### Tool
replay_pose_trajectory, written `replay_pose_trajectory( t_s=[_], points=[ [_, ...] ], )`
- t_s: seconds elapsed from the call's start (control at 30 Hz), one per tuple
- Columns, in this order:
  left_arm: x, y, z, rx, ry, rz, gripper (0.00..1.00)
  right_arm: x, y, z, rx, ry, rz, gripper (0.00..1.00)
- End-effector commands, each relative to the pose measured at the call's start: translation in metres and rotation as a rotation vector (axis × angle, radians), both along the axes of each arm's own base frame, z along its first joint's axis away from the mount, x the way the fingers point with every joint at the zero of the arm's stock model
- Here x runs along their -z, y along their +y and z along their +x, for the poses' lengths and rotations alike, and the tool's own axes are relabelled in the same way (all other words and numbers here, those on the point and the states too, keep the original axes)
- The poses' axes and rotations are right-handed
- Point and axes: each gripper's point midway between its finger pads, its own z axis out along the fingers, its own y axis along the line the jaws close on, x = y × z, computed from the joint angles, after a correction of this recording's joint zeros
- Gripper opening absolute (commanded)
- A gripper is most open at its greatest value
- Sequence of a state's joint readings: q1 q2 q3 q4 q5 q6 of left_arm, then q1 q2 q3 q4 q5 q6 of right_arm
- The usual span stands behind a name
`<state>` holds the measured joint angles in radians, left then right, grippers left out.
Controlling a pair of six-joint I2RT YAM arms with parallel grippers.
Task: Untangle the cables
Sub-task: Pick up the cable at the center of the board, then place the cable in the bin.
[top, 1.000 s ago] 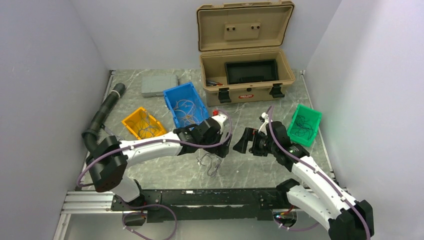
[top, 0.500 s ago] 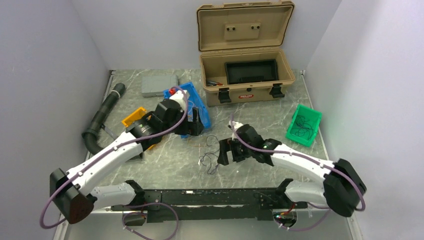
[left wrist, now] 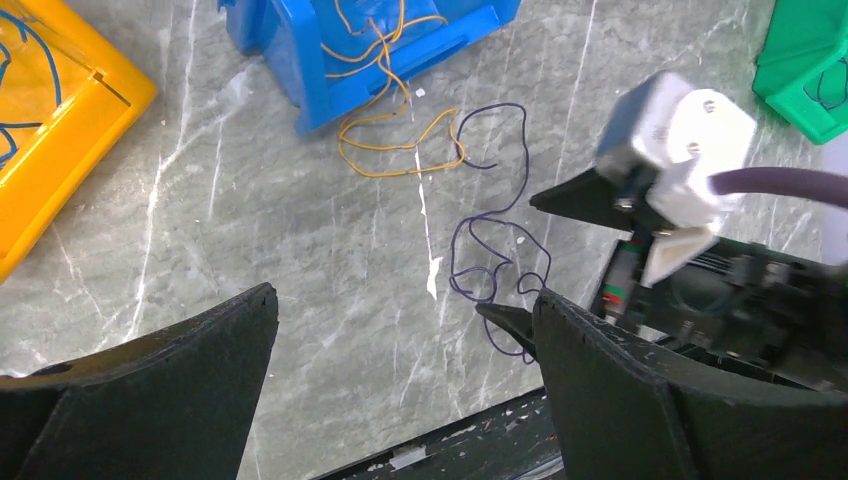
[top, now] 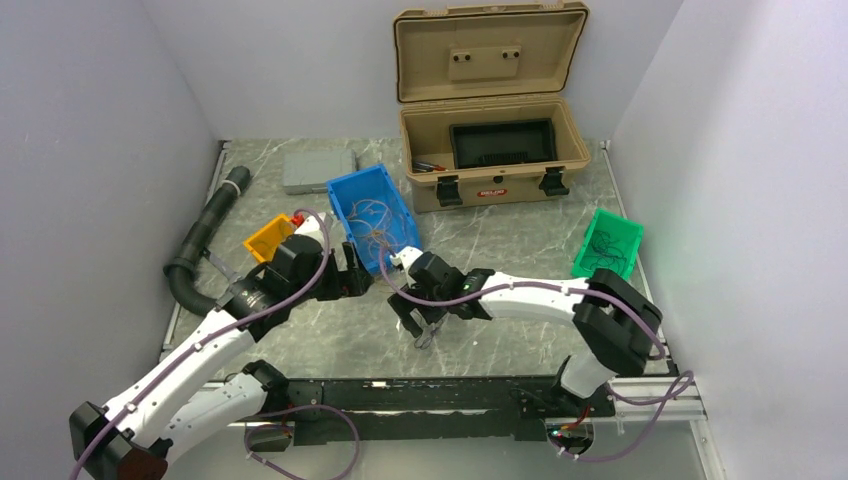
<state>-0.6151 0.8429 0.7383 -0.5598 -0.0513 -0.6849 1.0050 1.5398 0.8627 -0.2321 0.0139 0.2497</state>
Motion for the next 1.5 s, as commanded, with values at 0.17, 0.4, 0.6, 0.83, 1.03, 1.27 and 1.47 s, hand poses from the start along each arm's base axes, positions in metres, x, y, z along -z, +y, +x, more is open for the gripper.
replay_pose_trajectory(
  t_s=[0.17,0.4,0.6,0.83,1.03,1.27,1.47],
  points=[
    [-0.022,0.008,0.004,-0.038,-0.046,-0.013,0.99,0.014,0.008,0.030,-0.113,-0.154,-0.087,0.95],
    [-0.026,0.013,0.003,-0.047,-0.063,-0.004,0.99,0.034,0.002,0.020,-0.125,-0.108,-0.097,0.78],
    [-0.029,0.012,0.003,-0.038,-0.069,-0.004,0.99,0.042,0.000,0.017,-0.121,-0.077,-0.084,0.38],
    [-0.030,0.013,0.002,-0.030,-0.075,-0.002,0.99,0.017,-0.002,0.023,-0.056,-0.113,-0.037,0.00],
    [-0.021,0.007,-0.001,0.002,-0.057,-0.013,0.99,-0.046,-0.042,0.043,0.187,-0.148,0.104,0.00],
    [-0.009,-0.008,0.000,0.055,-0.028,-0.041,0.99,-0.133,-0.136,0.064,0.519,-0.224,0.288,0.00],
    [-0.007,-0.018,0.001,0.096,-0.023,-0.061,0.99,-0.198,-0.217,0.073,0.827,-0.323,0.281,0.00]
  ],
)
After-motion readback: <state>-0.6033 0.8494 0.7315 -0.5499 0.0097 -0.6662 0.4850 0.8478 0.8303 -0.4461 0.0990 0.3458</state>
